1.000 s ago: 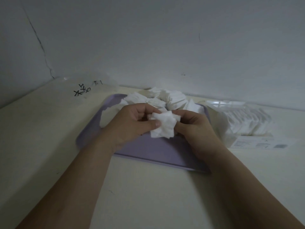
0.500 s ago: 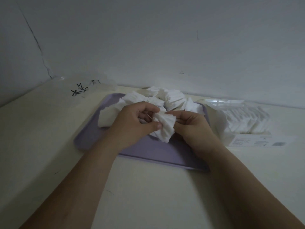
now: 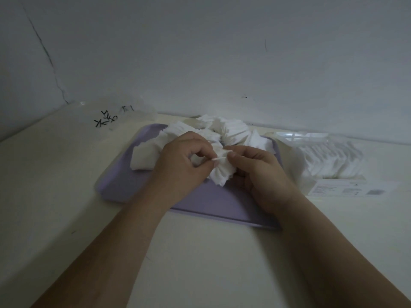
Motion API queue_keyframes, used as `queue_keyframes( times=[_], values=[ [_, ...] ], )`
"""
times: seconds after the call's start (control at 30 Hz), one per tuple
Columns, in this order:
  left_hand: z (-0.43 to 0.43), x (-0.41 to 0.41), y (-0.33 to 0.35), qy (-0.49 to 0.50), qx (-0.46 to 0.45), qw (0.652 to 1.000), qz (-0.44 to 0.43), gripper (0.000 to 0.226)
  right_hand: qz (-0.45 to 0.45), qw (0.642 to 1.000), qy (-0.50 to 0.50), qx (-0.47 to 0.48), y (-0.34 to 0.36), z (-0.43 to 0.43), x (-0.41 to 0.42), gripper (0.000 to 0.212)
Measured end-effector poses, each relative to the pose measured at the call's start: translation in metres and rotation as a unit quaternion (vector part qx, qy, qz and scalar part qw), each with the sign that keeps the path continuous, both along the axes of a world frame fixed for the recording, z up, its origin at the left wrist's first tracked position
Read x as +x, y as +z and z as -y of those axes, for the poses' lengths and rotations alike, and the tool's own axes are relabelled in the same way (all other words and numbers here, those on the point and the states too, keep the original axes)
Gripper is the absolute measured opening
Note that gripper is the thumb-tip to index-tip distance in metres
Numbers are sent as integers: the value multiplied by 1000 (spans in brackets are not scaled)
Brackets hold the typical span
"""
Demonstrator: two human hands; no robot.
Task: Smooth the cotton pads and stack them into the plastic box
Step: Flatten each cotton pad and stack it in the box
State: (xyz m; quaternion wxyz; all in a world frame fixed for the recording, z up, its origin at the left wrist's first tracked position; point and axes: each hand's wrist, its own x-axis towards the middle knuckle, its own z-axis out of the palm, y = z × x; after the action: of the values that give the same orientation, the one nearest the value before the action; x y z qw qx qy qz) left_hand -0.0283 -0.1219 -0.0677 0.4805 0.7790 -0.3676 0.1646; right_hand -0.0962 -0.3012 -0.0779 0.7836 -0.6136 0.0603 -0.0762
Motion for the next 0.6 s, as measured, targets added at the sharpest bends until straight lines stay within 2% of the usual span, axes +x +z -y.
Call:
queue_keyframes(
  times=[0.1, 0.2, 0.33, 0.43, 0.53, 0.6],
  values=[
    [1, -2, -1, -3, -16, 1000, 6, 17, -19, 1000, -10, 15, 0, -1, 0, 17],
    [2, -5, 1, 4, -57, 998, -38, 16, -16, 999, -43, 8, -1, -2, 2, 16],
    [-2, 0, 9, 92, -172, 964, -182, 21, -10, 996, -90, -19, -1, -1, 3, 16],
    [-5, 1, 16, 46, -258, 920, -291, 18, 4, 990, -123, -67, -2, 0, 4, 16],
    [-5, -3, 14, -68, -194, 922, -327, 21, 13, 988, -128, -89, -1, -2, 3, 17],
    [-4, -4, 9, -84, -122, 941, -306, 23, 12, 990, -119, -79, 1, -3, 2, 17]
  ],
)
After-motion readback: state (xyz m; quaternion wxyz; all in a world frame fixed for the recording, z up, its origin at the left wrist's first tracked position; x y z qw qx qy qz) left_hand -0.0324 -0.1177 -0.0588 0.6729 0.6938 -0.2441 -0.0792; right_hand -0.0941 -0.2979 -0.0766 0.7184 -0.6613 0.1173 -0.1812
